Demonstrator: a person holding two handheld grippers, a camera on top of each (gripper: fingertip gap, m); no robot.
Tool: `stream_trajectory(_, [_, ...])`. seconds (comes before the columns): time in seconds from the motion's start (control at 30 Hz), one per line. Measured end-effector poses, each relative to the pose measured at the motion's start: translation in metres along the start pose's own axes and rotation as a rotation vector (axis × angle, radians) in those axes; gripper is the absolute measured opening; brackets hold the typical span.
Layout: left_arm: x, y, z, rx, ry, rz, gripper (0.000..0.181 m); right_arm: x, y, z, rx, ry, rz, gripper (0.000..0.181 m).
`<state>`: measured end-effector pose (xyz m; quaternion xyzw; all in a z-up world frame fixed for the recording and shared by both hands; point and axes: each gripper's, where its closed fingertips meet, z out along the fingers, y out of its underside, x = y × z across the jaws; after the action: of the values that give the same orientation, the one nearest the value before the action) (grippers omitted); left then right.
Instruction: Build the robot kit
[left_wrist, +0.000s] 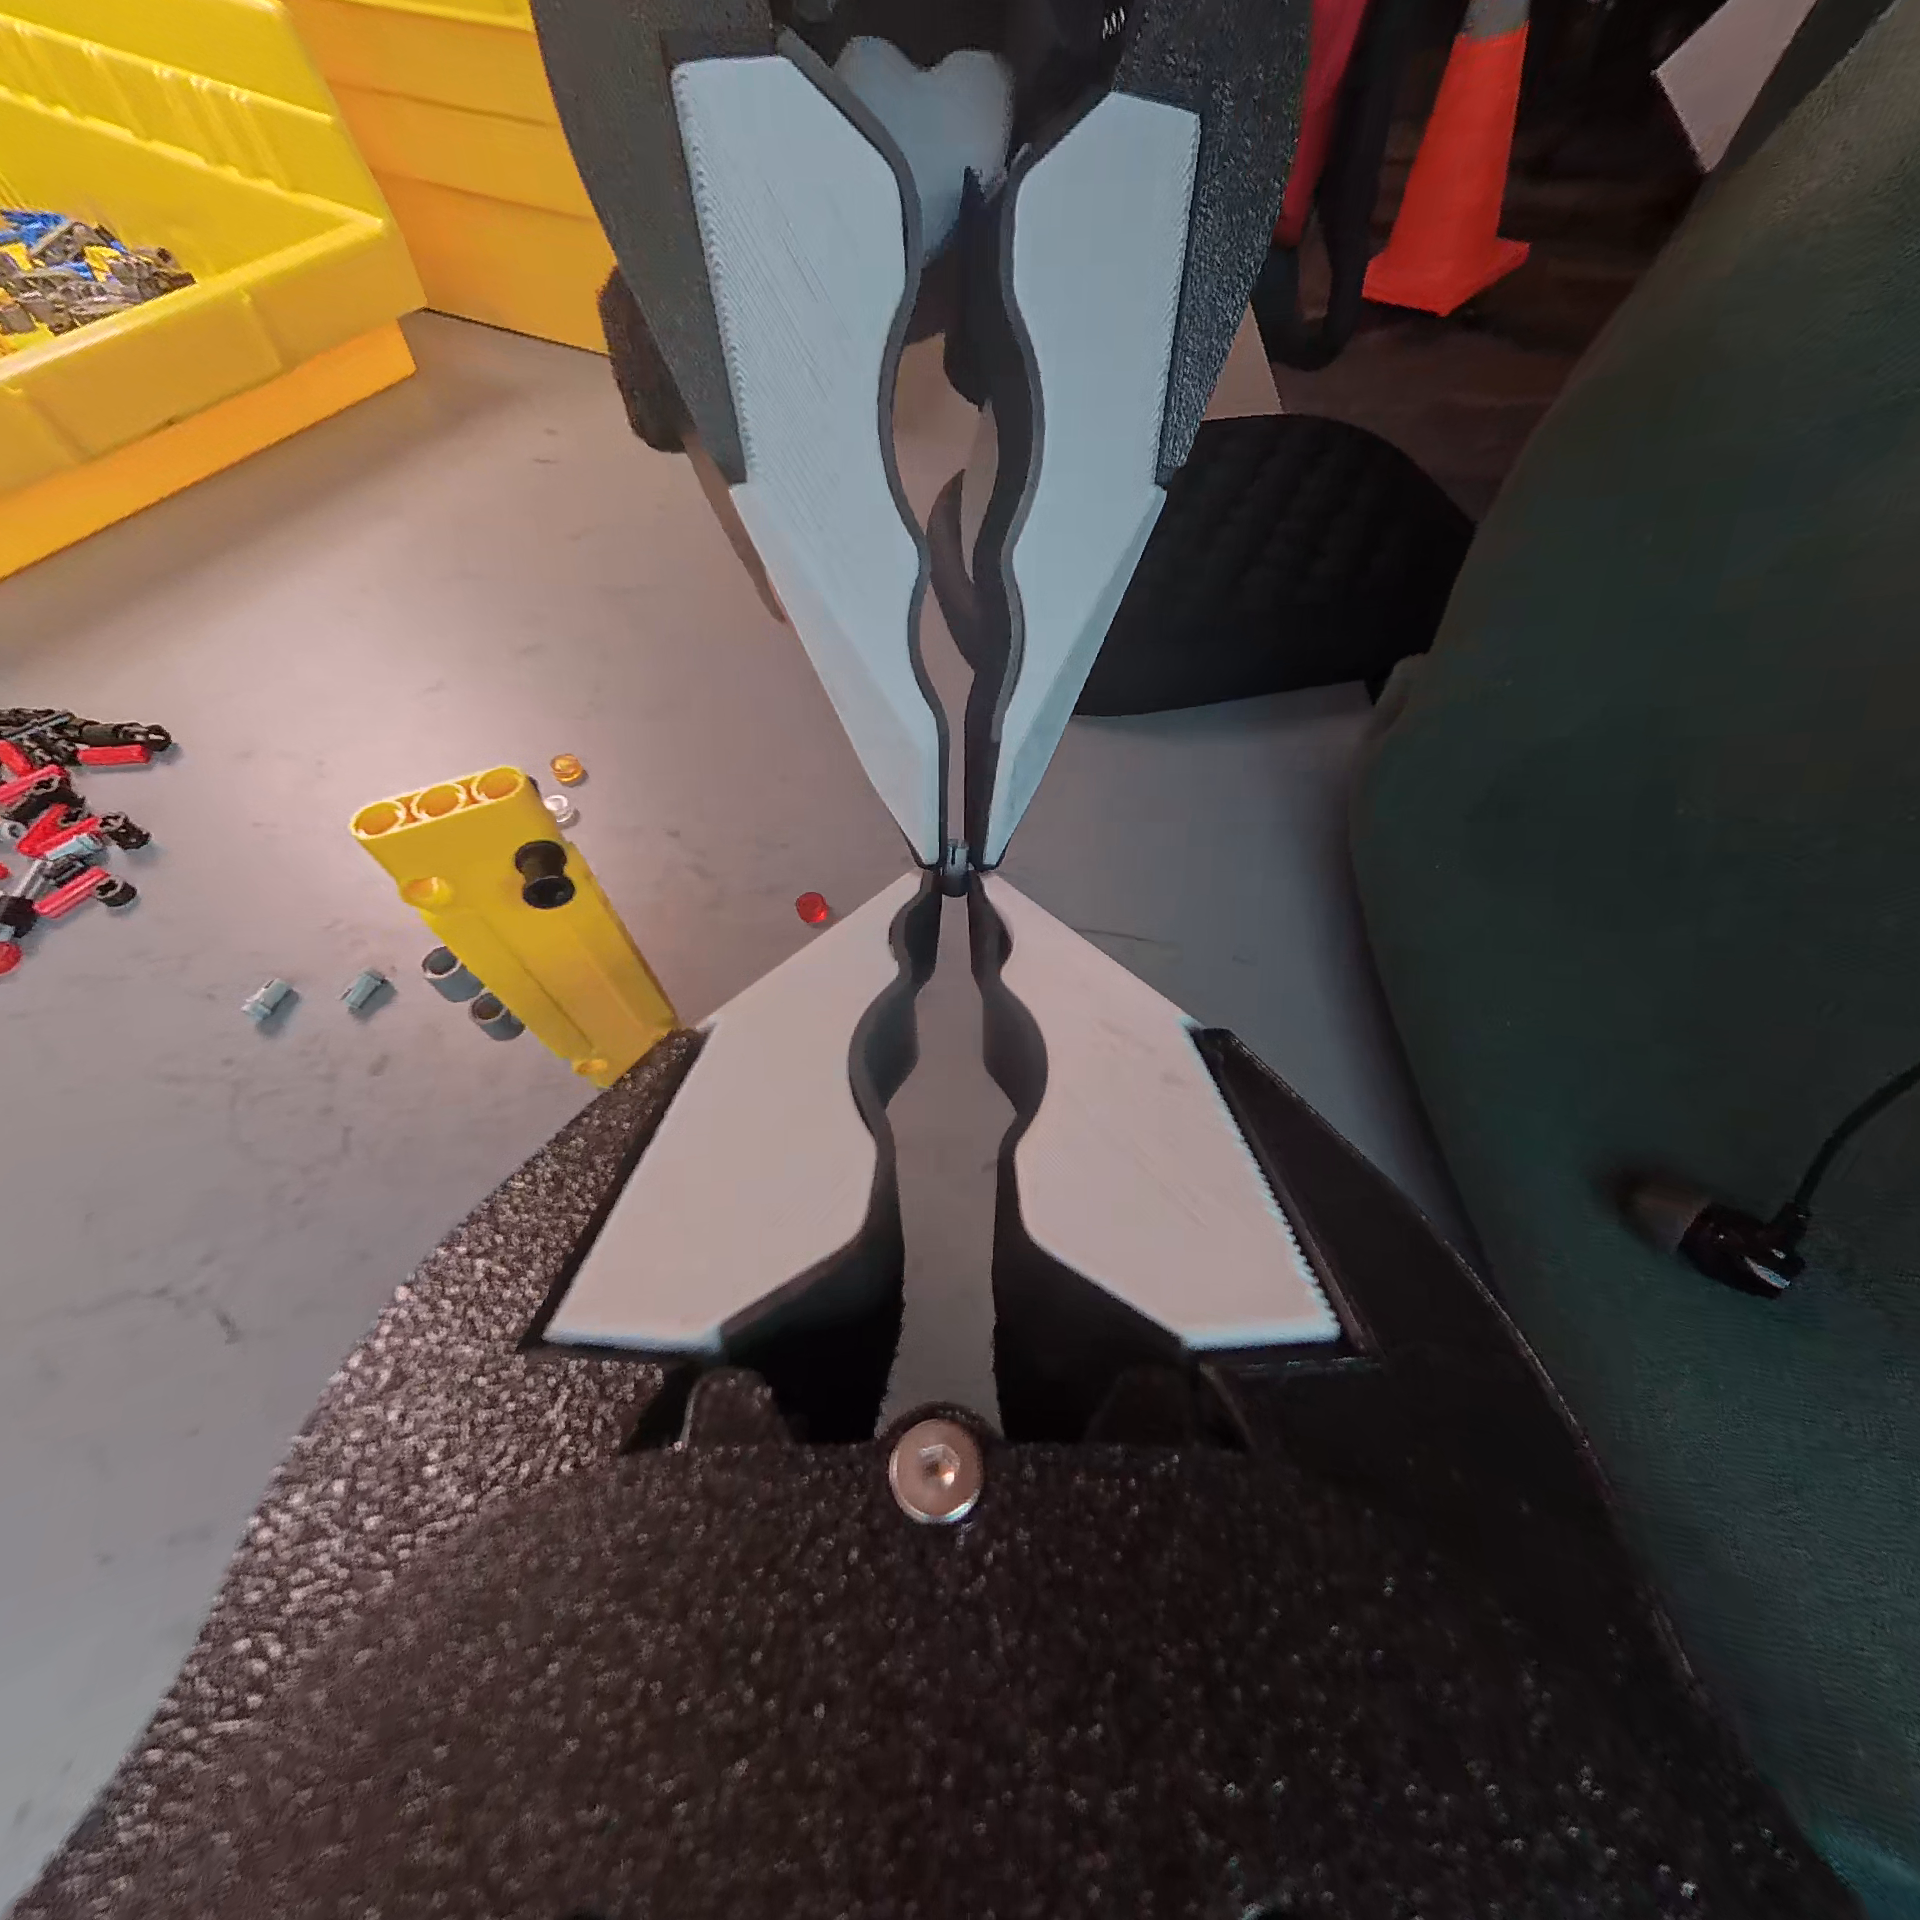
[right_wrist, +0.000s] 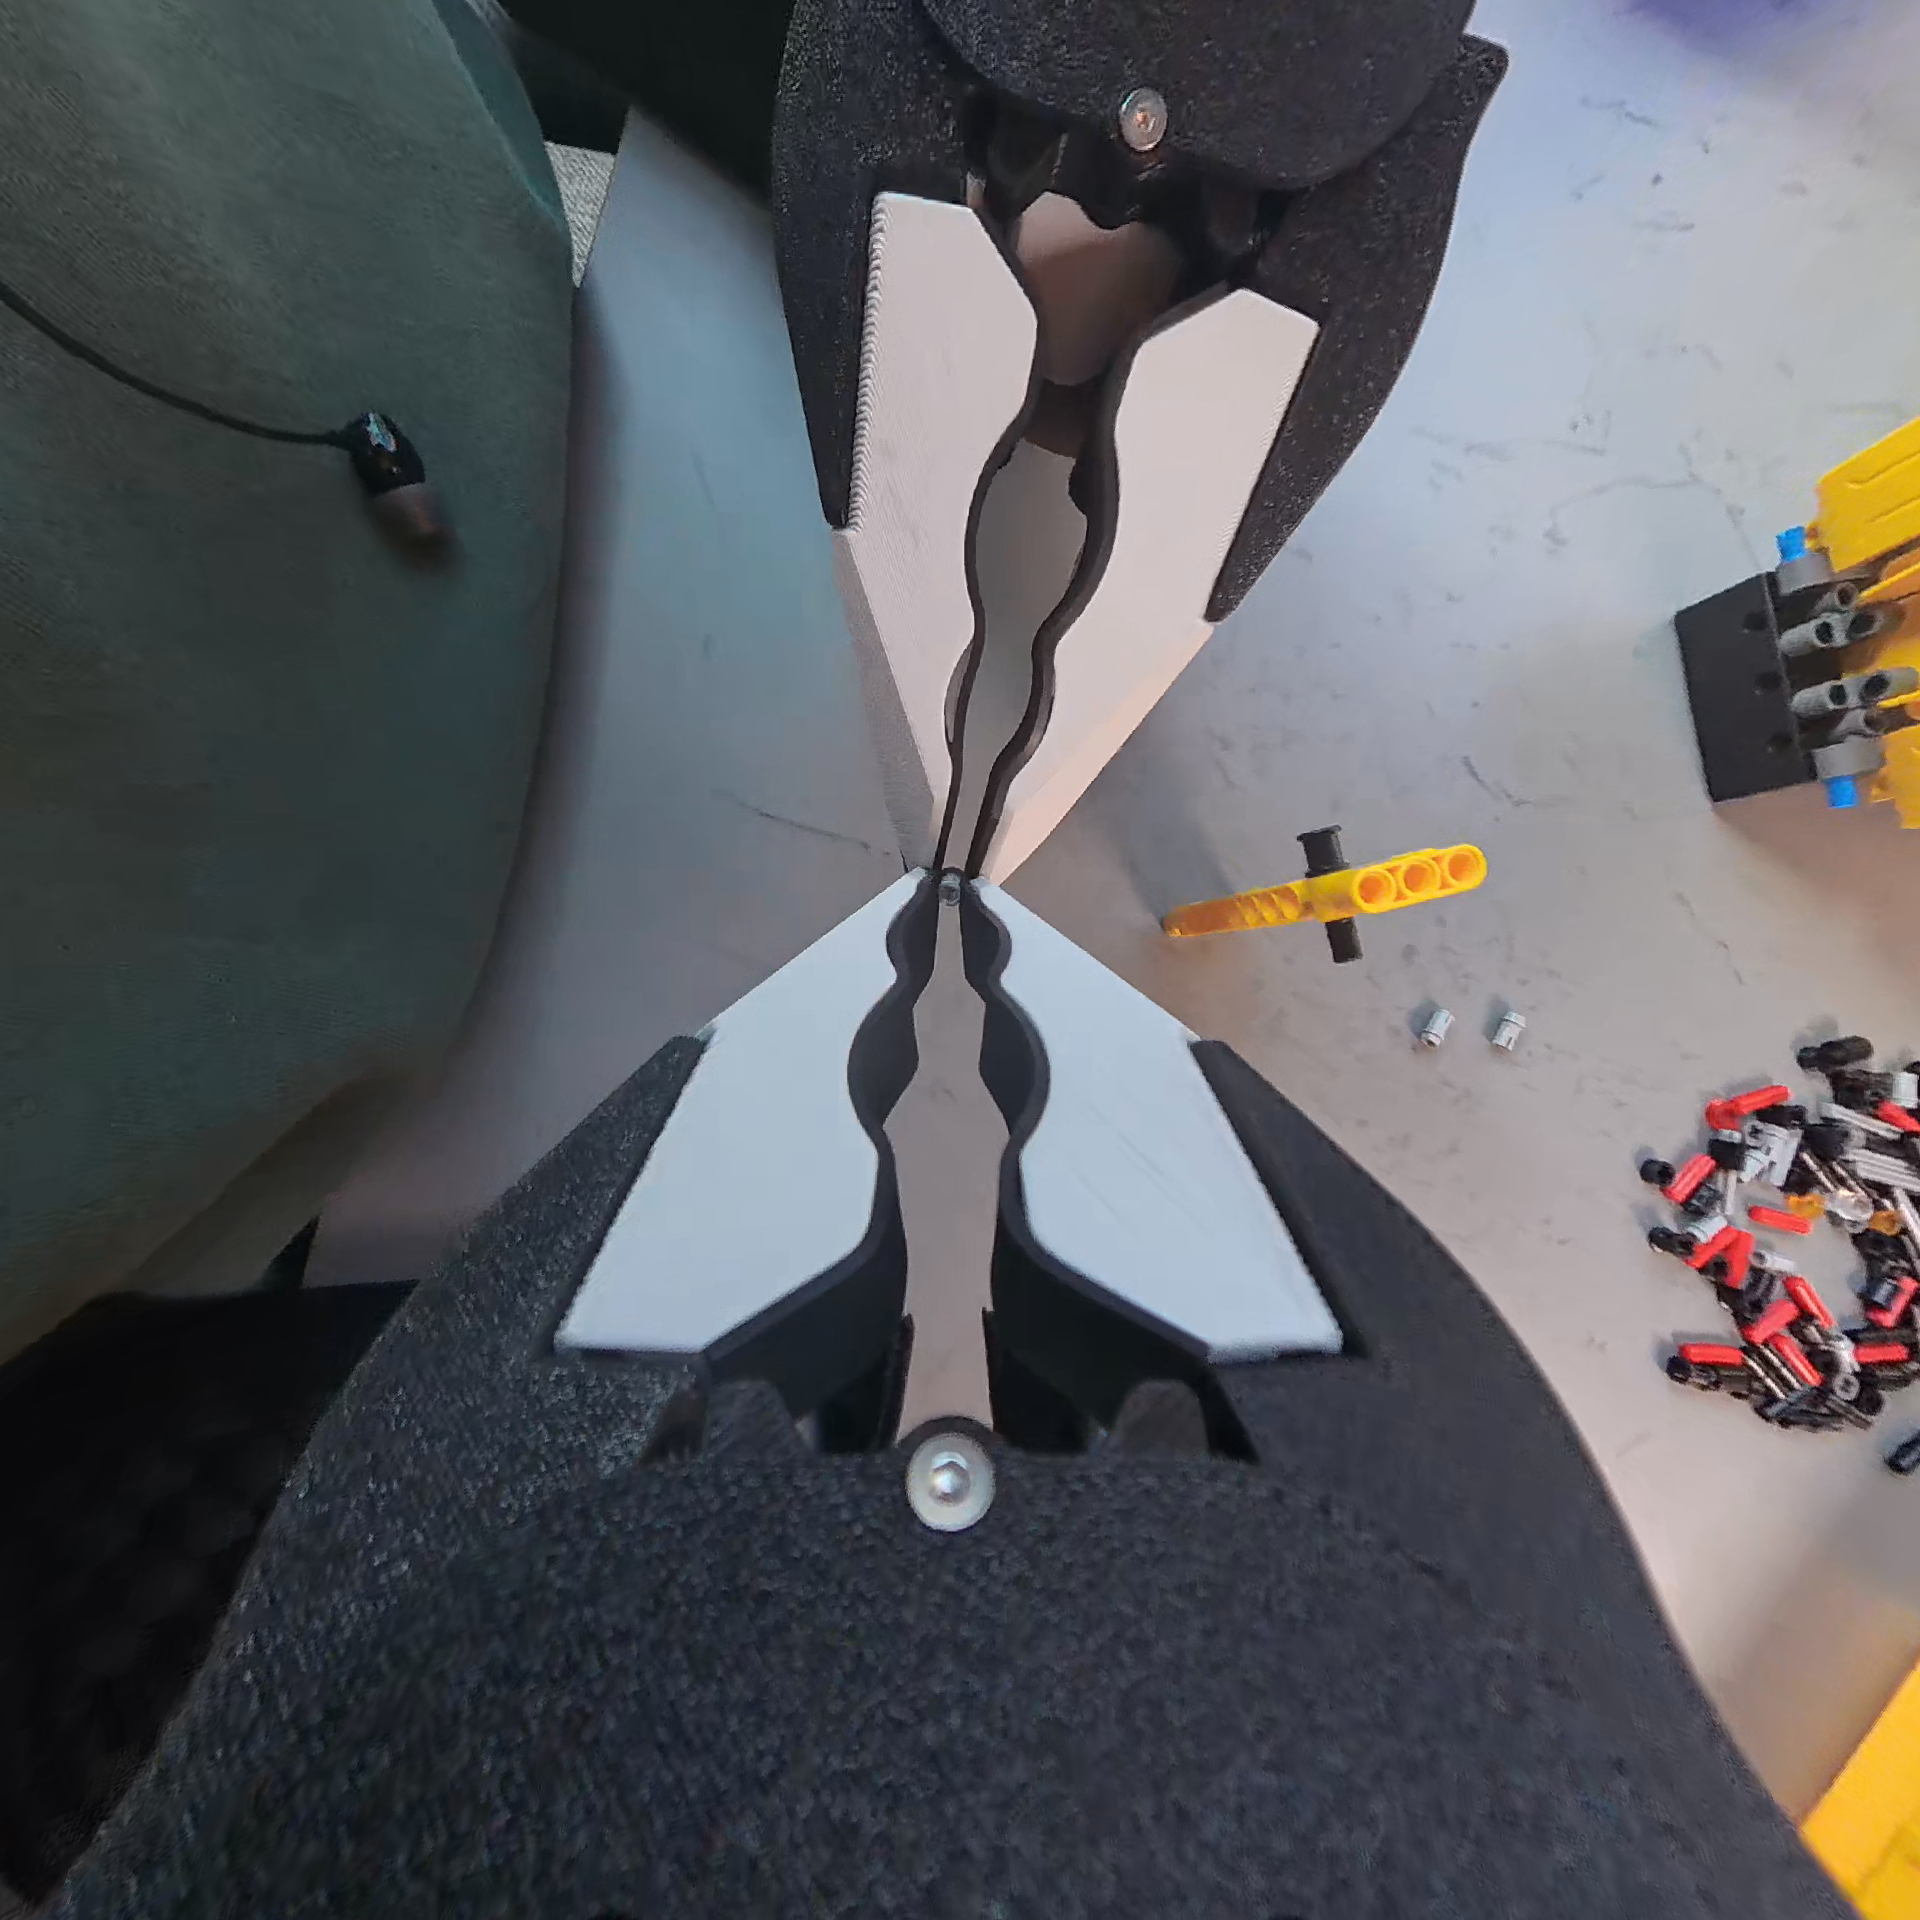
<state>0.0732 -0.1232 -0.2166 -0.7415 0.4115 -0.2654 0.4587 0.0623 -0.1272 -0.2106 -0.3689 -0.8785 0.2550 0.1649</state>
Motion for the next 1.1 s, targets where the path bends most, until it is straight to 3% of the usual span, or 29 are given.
stream_trajectory(0.1, [-0.003, 0.004, 0.003, -0.027, -0.002, -0.002, 0.005, 0.002, 0.006, 0.003, -0.049, -0.01, 0.015, 0.003])
stream_trajectory(0.2, [-0.022, 0.018, 0.002, -0.109, -0.121, 0.046, 0.013, 0.018, 0.033, 0.007, -0.196, -0.009, 0.052, 0.003])
stream_trajectory(0.37, [-0.038, 0.033, -0.01, -0.164, -0.184, 0.013, 0.014, 0.024, 0.059, 0.02, -0.335, -0.054, 0.086, 0.003])
stream_trajectory(1.1, [-0.043, 0.039, -0.021, -0.175, -0.213, 0.025, 0.016, 0.024, 0.06, 0.026, -0.458, -0.154, 0.04, 0.003])
